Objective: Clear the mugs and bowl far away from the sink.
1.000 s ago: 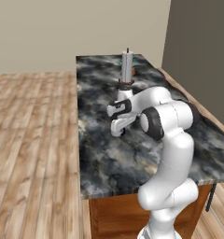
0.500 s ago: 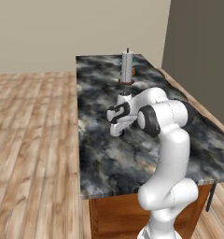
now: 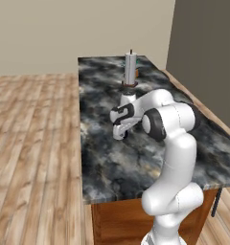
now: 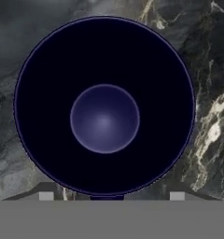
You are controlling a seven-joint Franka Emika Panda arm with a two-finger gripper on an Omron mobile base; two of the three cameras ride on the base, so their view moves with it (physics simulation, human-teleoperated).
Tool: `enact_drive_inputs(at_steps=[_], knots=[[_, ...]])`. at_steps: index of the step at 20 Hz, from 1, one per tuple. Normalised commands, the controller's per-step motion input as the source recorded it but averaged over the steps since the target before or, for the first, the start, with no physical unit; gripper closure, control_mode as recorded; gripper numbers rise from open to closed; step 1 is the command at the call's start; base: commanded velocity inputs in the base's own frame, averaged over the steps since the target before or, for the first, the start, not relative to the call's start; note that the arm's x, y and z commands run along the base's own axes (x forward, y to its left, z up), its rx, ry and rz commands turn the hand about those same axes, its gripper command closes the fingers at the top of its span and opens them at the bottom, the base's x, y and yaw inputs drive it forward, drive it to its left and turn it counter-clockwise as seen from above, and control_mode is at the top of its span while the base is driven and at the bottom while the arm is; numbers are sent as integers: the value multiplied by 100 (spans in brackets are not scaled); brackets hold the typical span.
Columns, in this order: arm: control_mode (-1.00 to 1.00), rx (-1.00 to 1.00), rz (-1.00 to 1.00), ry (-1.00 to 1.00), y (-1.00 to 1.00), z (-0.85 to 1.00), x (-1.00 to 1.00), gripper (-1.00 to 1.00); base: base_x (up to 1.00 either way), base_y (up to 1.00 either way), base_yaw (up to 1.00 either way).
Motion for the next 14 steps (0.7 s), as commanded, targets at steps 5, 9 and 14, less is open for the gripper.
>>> enact_drive_inputs(at_steps=[5,9,14], knots=[[-100,1,-3,5,0,45,-7,-100,0,0,0],[-100,6,-4,3,-4,89,-51,-100,0,0,0],[-100,6,-11,-3,0,93,-93,-100,0,0,0]])
